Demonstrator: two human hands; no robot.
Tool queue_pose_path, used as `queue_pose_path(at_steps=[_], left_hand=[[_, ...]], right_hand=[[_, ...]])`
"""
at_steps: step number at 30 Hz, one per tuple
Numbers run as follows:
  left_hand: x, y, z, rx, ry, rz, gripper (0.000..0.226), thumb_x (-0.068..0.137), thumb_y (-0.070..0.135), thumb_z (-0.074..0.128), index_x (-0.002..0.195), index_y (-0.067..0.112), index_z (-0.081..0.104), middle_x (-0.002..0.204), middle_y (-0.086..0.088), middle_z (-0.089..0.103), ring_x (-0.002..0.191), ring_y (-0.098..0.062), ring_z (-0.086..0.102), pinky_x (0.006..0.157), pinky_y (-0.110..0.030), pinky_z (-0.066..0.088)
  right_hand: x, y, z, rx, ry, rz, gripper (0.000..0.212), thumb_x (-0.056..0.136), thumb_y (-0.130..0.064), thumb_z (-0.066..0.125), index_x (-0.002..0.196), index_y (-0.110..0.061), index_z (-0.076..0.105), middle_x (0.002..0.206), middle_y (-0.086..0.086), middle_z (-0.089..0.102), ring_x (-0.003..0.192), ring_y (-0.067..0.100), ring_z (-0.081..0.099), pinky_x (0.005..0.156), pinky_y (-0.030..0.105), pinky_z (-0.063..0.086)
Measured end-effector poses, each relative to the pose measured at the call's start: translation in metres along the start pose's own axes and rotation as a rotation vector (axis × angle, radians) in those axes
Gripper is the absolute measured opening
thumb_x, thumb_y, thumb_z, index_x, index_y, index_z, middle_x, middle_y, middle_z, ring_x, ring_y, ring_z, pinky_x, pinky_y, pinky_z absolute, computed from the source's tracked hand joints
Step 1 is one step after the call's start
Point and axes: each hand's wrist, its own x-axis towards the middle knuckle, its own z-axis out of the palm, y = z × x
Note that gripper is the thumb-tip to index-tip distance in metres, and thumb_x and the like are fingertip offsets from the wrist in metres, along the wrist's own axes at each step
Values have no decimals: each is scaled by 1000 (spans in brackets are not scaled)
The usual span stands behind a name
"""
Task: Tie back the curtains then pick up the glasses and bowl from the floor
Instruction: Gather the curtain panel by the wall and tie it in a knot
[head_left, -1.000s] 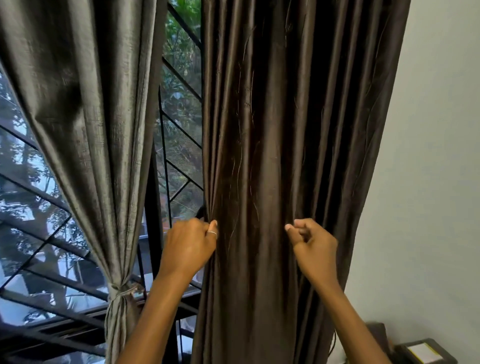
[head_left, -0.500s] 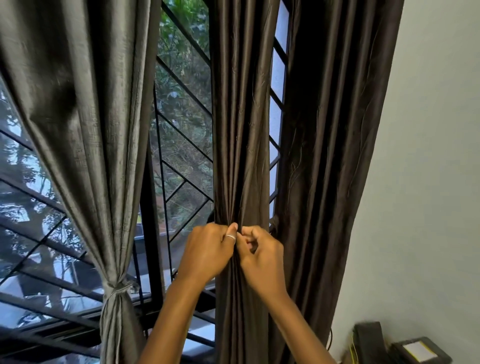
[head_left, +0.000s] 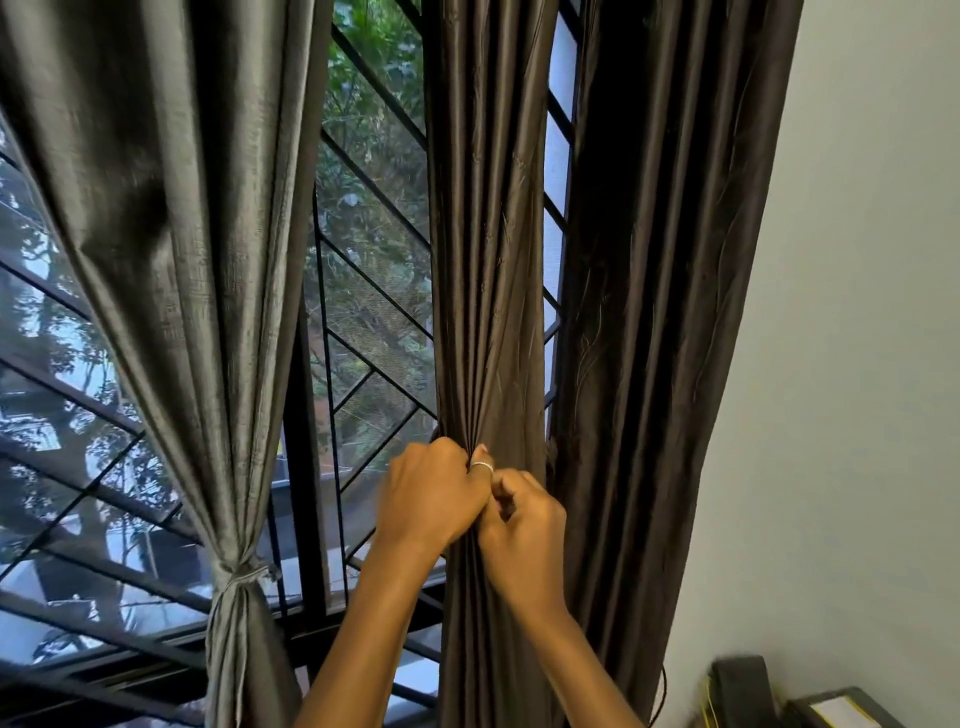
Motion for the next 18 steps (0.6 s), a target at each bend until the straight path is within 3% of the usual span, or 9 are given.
queue_pose_path(at_steps=[6, 11, 18], left_hand=[[-2, -14, 3, -1, -4, 85, 54, 100, 42, 43, 52, 18, 44, 51, -2, 47, 52, -24, 51, 51, -34, 34], [-6, -23, -1, -89, -25, 120, 53, 101, 40, 44, 52, 23, 42, 49, 0, 47, 47, -18, 48, 47, -33, 33], [-9, -25, -8, -291, -55, 120, 49, 100, 33, 50, 60, 5, 49, 51, -6, 46, 45, -14, 40, 52, -42, 37]], right_hand=[[-1, -2, -6, -9, -59, -21, 10, 93, -16, 67, 91, -24, 73, 81, -11, 62, 75, 11, 60, 65, 22, 47], [7, -5, -18, 23, -115, -57, 15, 92, -26, 66, 105, -26, 75, 95, -16, 68, 92, 8, 66, 80, 18, 50], [32, 6, -28, 27, 20, 72, 15, 93, -29, 70, 107, -24, 71, 104, -12, 66, 98, 5, 64, 85, 22, 53]])
